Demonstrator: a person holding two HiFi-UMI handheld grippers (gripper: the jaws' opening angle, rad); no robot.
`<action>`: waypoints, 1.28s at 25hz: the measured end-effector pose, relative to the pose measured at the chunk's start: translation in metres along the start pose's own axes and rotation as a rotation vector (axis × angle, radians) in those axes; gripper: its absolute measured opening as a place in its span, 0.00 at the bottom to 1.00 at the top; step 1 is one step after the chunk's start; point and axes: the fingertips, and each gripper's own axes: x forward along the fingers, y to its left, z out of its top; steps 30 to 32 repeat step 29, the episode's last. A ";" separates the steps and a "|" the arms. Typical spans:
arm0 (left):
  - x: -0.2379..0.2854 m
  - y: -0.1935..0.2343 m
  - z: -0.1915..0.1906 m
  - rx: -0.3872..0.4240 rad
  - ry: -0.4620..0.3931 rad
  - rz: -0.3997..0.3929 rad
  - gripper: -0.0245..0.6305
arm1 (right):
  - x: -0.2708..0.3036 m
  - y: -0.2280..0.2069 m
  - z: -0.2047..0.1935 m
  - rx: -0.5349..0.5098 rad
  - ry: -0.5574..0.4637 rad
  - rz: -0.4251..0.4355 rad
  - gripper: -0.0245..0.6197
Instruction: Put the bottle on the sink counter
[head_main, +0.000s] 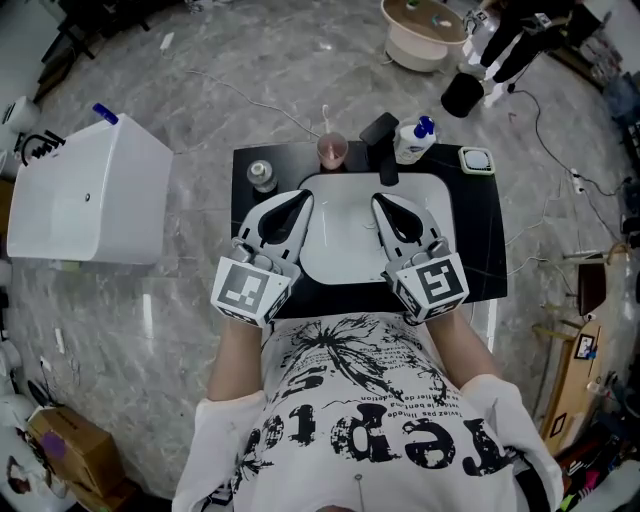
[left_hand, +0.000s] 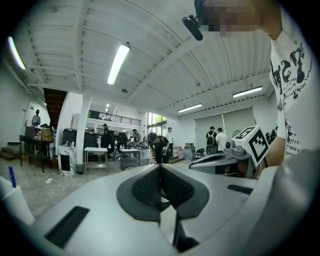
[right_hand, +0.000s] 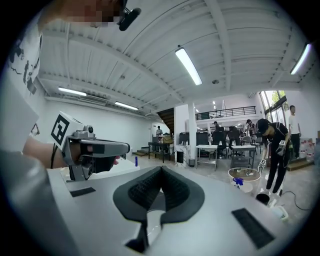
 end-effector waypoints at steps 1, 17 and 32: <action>0.001 0.000 0.000 0.000 -0.001 -0.001 0.06 | 0.000 -0.001 -0.001 0.002 0.003 0.000 0.06; 0.001 0.004 -0.003 -0.016 -0.009 -0.006 0.06 | 0.006 -0.006 -0.006 0.013 0.021 -0.030 0.06; -0.001 0.006 -0.009 -0.023 -0.004 0.008 0.06 | 0.010 -0.006 -0.011 0.013 0.029 -0.037 0.06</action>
